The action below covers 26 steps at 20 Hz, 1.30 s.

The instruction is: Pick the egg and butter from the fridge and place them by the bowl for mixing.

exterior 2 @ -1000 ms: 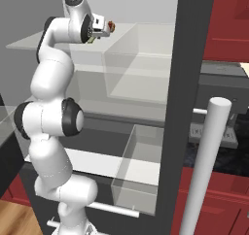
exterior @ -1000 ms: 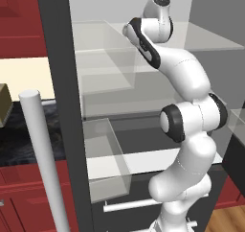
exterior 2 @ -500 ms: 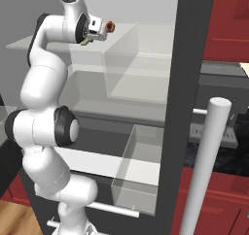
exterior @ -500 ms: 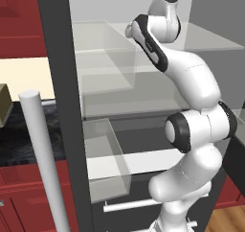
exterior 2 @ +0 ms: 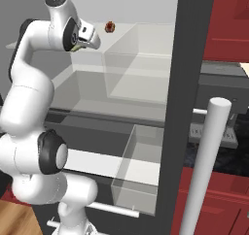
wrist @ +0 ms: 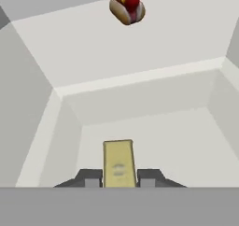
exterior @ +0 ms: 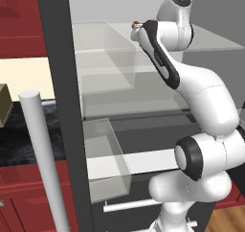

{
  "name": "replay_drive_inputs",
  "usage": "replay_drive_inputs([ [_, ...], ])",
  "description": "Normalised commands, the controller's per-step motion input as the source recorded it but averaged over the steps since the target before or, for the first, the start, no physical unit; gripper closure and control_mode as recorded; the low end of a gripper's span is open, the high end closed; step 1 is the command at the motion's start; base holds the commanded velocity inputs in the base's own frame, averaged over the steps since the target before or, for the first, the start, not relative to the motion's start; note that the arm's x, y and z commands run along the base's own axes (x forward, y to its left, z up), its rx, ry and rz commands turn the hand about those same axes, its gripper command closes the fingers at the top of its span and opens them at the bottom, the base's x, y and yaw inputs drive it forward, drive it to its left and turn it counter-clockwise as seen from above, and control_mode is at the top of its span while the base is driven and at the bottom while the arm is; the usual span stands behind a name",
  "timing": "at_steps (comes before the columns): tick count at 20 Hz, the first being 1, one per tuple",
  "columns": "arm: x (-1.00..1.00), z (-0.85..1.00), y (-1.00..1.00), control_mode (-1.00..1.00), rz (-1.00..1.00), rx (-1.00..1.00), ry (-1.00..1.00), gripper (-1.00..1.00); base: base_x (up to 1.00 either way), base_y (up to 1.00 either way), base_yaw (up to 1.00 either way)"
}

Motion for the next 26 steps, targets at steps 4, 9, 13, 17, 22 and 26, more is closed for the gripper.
replay_drive_inputs([
  [4,-0.86,-0.08,-0.02,-1.00,-0.11,0.03,-0.03,1.00,0.00,0.00,0.00],
  [9,-0.92,-0.33,-0.06,-1.00,-0.03,0.00,-0.11,1.00,0.00,0.00,0.00],
  [13,-0.69,-0.51,-0.03,-1.00,0.12,0.00,0.02,1.00,0.00,0.00,0.00],
  [17,-0.50,-0.50,0.00,-1.00,0.12,-0.01,0.04,1.00,0.00,0.00,0.00],
  [22,-0.28,-0.50,-0.02,-1.00,0.02,-0.02,0.00,1.00,0.00,0.00,0.00],
  [26,-0.17,-0.38,-0.02,-1.00,0.01,-0.13,0.00,1.00,0.00,0.00,0.00],
])
